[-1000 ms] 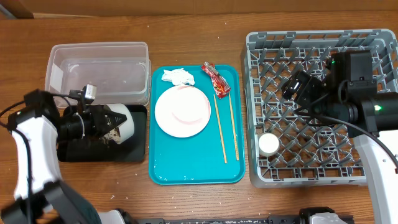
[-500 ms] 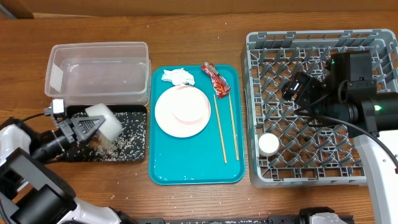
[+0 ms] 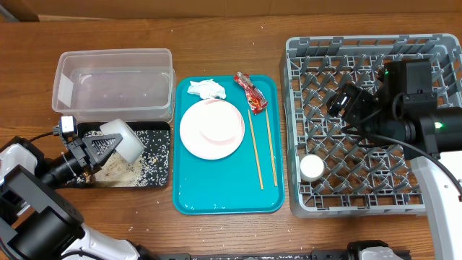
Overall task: Sort waste into correct bins and load items into the dishwasher
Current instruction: 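Tip the steel bowl over the black tray to dump scraps, then set the empty steel bowl back on the teal tray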
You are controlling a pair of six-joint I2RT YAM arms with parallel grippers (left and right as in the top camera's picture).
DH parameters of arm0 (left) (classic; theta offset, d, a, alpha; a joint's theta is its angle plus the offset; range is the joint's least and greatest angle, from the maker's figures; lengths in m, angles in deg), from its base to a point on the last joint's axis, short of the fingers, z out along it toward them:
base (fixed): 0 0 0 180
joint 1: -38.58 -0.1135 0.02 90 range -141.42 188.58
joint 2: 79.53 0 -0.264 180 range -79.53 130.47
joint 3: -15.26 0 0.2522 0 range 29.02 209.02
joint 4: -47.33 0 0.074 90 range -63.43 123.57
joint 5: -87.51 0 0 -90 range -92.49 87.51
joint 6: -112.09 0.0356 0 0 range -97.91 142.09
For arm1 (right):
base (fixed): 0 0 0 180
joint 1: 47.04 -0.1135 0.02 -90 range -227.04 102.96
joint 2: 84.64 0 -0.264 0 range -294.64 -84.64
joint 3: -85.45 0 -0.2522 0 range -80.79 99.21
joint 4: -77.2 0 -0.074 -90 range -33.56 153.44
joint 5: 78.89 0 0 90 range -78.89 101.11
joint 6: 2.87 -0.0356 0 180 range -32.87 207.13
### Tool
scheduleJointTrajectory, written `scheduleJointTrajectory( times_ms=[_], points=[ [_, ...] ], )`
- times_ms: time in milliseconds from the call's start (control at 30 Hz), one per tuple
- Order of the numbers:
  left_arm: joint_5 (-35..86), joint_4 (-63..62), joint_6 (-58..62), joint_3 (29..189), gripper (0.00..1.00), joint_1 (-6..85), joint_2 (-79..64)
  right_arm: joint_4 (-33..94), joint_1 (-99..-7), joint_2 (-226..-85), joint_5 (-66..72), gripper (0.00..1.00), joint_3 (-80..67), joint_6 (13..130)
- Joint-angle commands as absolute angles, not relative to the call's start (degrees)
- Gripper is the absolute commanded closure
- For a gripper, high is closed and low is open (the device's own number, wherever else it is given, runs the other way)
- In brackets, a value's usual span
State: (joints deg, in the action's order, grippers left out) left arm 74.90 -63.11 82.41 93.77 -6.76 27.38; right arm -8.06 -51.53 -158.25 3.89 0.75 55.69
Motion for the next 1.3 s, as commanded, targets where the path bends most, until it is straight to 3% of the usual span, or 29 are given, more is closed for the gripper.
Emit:
scheduleJointTrajectory(
  times_ms=[0,200,300,400,700,933,1033,1100,1200,1267],
  points=[
    [75.99,-63.35,84.66,93.62,0.96,-5.73,27.82,-7.76,-51.35,-157.42,4.15,0.00,1.65,56.06],
    [75.18,-63.35,83.94,93.62,0.96,-0.29,26.11,-7.80,-51.35,-157.42,4.13,0.00,1.65,56.06],
    [73.39,-59.64,90.32,93.69,0.96,3.14,23.25,-8.11,-51.35,-157.42,4.13,0.00,1.65,56.06],
    [76.77,-53.47,77.31,93.69,0.96,3.69,23.12,-8.17,-51.35,-157.42,4.13,0.00,1.65,56.06],
    [81.54,-62.61,84.22,93.82,0.96,4.91,22.29,-9.13,-51.35,-157.42,4.13,0.00,1.65,56.08],
    [76.75,-63.31,82.25,95.02,0.96,15.23,14.29,-9.05,-51.35,-157.42,4.11,0.00,1.65,56.06],
    [71.29,-61.15,73.60,97.05,0.96,21.65,10.20,-9.18,-51.35,-157.42,4.11,0.00,1.65,56.06],
    [65.32,-55.59,61.01,97.84,0.96,26.29,7.86,-9.29,-51.35,-157.42,4.11,0.00,1.65,56.06],
    [47.36,-44.60,36.38,97.88,0.96,35.07,3.80,-9.24,-51.35,-157.42,4.11,0.00,1.65,56.06],
    [38.66,-41.02,29.05,97.88,0.96,41.41,1.39,-9.26,-51.35,-157.42,4.11,0.00,1.65,56.06]
  ],
)
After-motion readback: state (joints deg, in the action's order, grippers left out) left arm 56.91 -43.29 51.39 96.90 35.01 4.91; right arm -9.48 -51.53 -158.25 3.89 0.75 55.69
